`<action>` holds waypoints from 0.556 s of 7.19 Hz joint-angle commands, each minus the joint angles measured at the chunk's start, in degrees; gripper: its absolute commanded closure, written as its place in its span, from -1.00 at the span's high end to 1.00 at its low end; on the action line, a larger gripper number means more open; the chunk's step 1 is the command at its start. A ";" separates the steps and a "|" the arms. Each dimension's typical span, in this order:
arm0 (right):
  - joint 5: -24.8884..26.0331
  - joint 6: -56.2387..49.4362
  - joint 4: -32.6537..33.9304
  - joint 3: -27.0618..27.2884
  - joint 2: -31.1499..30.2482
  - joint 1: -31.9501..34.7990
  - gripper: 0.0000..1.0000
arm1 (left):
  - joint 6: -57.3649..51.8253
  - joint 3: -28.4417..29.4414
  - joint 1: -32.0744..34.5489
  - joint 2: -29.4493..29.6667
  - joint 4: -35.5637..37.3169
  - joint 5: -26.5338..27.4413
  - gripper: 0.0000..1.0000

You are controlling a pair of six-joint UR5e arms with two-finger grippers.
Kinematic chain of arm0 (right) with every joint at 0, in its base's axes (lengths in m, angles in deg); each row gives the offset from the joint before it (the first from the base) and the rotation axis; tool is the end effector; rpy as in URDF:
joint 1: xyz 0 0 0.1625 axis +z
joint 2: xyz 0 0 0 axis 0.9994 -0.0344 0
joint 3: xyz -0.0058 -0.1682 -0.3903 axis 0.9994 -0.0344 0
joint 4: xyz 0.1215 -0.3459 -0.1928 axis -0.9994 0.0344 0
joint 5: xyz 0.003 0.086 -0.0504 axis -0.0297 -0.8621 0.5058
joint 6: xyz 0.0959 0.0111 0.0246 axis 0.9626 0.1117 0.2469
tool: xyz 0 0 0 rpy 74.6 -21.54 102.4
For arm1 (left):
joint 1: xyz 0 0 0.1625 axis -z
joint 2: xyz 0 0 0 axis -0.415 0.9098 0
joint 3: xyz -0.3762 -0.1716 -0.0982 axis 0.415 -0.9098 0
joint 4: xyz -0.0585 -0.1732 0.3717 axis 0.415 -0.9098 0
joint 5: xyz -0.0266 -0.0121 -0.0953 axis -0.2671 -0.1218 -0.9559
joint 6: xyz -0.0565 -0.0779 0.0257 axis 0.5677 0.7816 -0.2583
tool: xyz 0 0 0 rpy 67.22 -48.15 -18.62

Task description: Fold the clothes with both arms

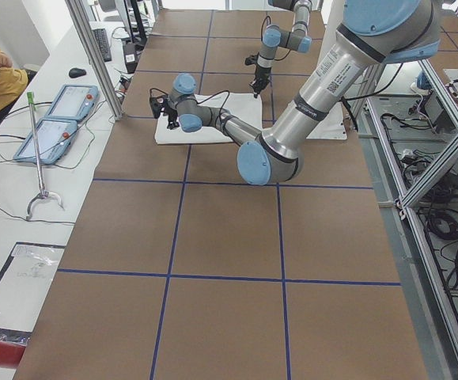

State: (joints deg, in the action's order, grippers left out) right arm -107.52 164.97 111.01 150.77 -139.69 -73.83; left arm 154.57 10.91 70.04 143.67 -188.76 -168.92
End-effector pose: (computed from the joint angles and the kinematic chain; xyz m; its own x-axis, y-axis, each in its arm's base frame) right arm -0.5132 -0.2658 0.3026 0.3434 0.7318 0.5887 -0.5746 0.6595 -0.4847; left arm 0.4570 -0.6132 0.2680 0.2052 -0.3468 -0.9152 0.5104 0.8358 -0.2023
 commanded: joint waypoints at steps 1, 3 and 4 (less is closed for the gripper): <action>-0.26 -0.03 0.01 3.43 -2.65 0.04 -1.00 | 5.95 -15.64 -7.33 -7.32 7.21 1.57 0.30; -0.43 -0.03 0.01 5.00 -3.44 0.04 -1.00 | 11.04 -31.88 -17.44 -18.62 11.89 5.97 0.30; -0.43 -0.03 0.01 5.88 -3.88 0.04 -1.00 | 15.15 -34.84 -23.23 -20.77 13.31 9.46 0.31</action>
State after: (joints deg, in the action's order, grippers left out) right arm -107.90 164.94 111.02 155.53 -142.99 -73.77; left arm 165.50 -17.92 53.44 127.08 -177.84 -162.97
